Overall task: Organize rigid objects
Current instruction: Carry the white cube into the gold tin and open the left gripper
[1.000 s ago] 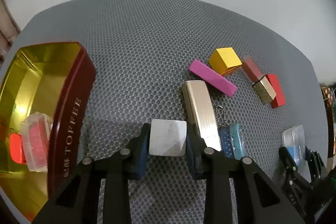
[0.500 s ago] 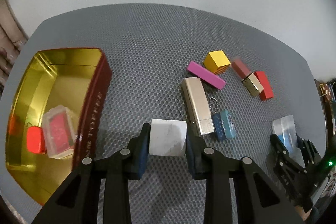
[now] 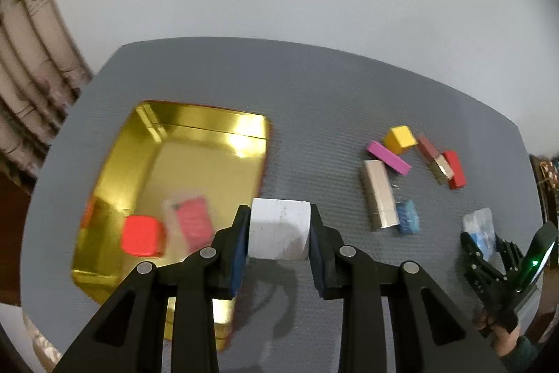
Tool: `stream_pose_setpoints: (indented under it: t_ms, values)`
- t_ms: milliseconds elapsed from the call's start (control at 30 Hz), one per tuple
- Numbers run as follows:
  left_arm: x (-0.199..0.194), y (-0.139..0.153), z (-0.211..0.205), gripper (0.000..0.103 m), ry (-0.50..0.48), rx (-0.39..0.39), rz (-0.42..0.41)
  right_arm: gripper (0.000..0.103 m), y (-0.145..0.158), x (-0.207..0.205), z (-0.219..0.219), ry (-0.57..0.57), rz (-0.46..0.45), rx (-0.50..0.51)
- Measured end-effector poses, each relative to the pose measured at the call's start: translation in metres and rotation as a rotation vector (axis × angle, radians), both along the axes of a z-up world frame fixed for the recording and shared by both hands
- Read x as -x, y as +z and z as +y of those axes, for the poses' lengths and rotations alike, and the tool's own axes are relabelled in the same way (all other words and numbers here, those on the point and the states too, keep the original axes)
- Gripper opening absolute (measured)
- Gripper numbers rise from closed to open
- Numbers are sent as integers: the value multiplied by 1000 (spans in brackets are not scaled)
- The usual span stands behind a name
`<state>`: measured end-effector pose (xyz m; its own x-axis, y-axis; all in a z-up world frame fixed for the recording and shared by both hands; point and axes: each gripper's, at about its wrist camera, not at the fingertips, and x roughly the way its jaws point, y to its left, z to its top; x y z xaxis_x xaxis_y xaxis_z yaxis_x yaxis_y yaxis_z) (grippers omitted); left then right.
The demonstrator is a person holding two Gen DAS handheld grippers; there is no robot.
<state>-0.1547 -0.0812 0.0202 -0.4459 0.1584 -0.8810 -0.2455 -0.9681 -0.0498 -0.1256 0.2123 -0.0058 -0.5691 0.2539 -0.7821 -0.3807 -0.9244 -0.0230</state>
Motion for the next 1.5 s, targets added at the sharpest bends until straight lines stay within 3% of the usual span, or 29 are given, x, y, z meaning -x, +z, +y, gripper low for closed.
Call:
stream_pose_setpoints:
  t_ms: [800, 1500]
  values:
    - [5, -79, -52, 28, 119, 75, -130, 60, -1, 3, 0, -2, 0, 0]
    - [17, -105, -71, 28, 159, 133, -143, 61, -2, 7, 0, -3, -1, -2]
